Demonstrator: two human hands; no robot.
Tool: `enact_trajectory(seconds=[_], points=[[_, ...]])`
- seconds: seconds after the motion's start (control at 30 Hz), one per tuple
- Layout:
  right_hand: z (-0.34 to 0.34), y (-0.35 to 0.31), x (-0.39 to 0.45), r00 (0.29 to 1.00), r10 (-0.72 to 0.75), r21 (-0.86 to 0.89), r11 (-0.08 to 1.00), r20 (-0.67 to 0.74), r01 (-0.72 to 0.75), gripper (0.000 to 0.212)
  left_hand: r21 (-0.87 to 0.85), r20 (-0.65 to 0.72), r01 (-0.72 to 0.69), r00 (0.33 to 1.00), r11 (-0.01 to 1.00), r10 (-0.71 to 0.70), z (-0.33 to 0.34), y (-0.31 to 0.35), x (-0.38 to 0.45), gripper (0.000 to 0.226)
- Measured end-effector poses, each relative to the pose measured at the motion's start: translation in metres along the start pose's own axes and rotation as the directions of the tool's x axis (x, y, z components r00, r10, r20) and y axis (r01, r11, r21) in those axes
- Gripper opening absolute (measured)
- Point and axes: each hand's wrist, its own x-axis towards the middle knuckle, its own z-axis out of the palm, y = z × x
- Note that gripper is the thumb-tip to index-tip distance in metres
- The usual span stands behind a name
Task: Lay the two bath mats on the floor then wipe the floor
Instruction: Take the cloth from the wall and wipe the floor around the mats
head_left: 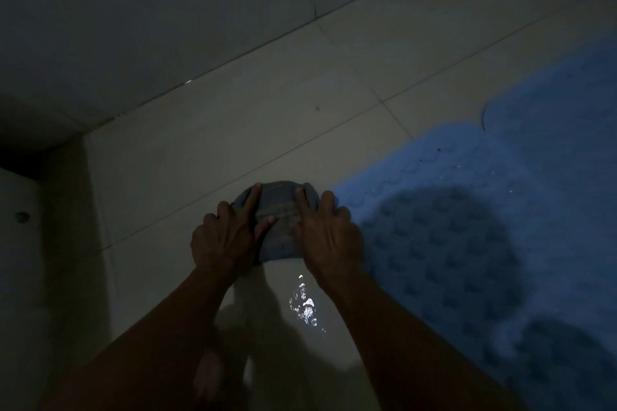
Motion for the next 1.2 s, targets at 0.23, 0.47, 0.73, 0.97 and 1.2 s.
enact_trajectory(seconds=[0.23,0.47,0.73,0.97,1.2], points=[[0.004,0.006,0.023,0.985,0.157,0.216,0.962,0.068,-0.168,0.065,0.037,-0.039,-0.152,0.987,0.988,0.153,-0.018,0.014,0.048,0.075],[0.013,0.027,0.047,0.937,0.32,0.255,0.902,0.144,-0.347,0.066,0.075,-0.019,-0.328,0.944,0.942,0.33,-0.036,0.046,0.105,0.073],[0.008,0.026,0.075,0.867,0.494,0.208,0.842,0.074,-0.497,0.071,0.096,-0.042,-0.492,0.867,0.865,0.497,-0.05,0.061,0.167,0.075],[0.007,0.016,0.098,0.769,0.604,0.225,0.736,0.208,-0.639,0.079,0.061,-0.083,-0.629,0.771,0.775,0.632,-0.056,0.069,0.214,0.075],[0.008,0.029,0.112,0.732,0.61,0.254,0.688,0.304,-0.68,0.078,0.012,-0.137,-0.704,0.702,0.71,0.699,-0.062,0.1,0.249,0.073]])
